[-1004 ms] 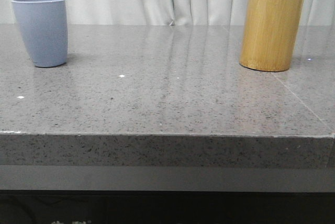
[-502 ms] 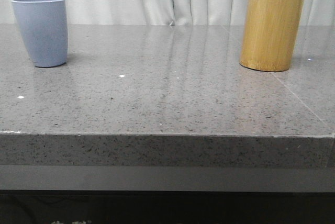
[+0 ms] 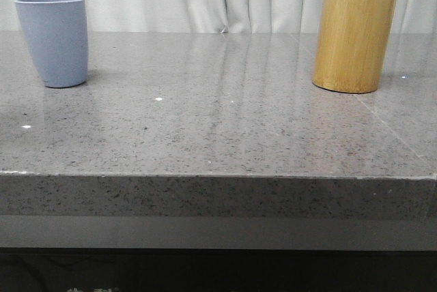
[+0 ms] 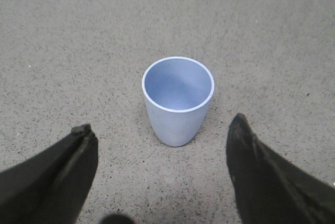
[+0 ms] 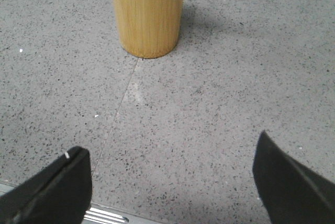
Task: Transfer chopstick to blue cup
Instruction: 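Reach the left gripper down and grasp the light blue cup rim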
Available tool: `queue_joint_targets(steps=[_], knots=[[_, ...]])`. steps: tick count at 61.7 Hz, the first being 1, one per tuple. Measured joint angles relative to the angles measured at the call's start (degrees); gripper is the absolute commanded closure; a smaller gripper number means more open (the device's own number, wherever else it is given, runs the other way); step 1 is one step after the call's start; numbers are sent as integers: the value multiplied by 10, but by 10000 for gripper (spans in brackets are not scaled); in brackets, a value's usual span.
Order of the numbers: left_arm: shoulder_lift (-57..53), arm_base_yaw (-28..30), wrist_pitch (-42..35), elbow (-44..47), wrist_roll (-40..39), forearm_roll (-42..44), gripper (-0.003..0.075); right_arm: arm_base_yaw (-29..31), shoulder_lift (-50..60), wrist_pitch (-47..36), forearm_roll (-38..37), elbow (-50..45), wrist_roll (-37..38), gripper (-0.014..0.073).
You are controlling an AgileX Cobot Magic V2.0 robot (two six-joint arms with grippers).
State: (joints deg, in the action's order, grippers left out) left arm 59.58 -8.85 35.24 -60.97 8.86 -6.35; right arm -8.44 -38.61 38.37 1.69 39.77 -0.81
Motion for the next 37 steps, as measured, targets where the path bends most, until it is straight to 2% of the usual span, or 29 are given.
queue_joint_targets(steps=[37], knots=[[319, 0, 210, -300, 3, 64, 205, 0, 0, 1, 0, 0, 0, -39]])
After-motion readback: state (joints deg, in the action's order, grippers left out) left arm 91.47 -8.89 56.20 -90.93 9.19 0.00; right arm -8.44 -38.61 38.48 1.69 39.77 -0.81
